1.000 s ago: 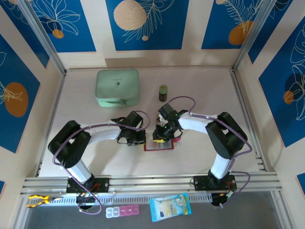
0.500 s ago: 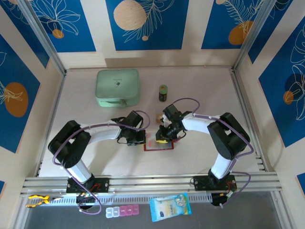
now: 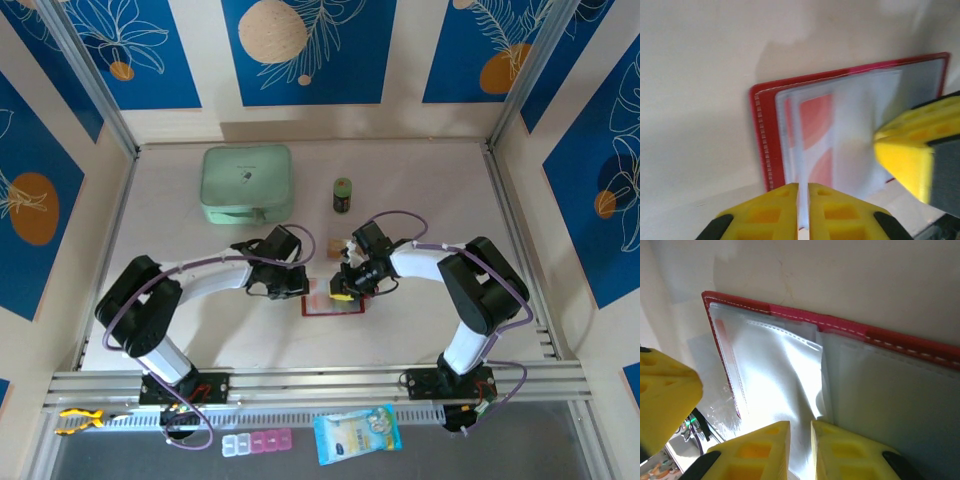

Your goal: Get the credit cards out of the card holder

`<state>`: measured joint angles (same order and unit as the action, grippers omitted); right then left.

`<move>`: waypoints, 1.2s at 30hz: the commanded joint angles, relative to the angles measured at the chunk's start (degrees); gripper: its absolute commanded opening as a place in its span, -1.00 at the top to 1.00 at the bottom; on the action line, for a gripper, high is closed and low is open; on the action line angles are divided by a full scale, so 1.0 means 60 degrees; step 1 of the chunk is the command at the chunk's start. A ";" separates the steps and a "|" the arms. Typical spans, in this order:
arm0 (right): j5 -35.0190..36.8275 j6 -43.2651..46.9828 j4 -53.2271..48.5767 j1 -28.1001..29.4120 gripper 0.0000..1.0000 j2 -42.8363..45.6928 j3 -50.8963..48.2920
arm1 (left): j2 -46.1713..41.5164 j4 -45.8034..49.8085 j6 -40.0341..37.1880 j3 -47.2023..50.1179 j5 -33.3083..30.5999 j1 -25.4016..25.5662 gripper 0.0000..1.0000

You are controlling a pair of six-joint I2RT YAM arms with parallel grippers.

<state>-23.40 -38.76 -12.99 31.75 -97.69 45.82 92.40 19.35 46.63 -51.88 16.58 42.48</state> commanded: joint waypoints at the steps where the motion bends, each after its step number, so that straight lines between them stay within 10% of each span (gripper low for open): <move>1: -0.0363 0.0191 0.0077 -0.0112 0.61 0.0093 -0.0287 | -0.0173 -0.0181 0.0275 -0.0360 0.0400 0.0222 0.72; 36: -0.0676 0.0169 0.0336 -0.0395 0.63 0.0257 -0.0665 | 0.1078 -0.1459 0.1151 0.0046 0.1133 0.0321 0.62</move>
<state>-27.05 -38.00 -9.74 29.58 -97.17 42.94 97.76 11.88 52.64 -52.23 21.89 44.01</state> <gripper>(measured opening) 0.187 0.197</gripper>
